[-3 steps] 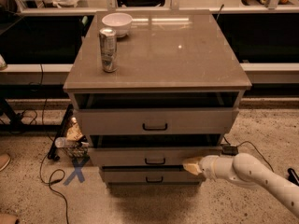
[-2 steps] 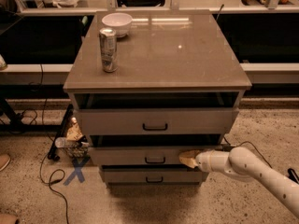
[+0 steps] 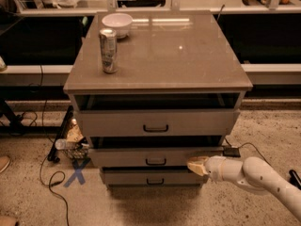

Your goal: Close middle drawer

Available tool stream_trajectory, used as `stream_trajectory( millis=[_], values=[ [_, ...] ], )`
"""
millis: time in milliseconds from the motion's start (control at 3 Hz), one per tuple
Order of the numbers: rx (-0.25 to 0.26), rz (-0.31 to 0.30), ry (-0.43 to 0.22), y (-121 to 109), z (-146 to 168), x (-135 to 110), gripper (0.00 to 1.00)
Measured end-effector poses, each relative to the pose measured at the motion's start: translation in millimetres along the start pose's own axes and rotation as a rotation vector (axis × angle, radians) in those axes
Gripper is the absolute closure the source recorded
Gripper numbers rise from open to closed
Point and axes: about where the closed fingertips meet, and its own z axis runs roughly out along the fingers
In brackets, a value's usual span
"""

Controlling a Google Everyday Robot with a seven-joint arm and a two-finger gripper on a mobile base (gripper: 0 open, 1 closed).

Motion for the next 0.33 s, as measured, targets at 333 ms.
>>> stream_trajectory(
  millis=[333],
  values=[
    [0.034,-0.004,-0.014,4.5,-47.8,1.2,1.00]
  ],
)
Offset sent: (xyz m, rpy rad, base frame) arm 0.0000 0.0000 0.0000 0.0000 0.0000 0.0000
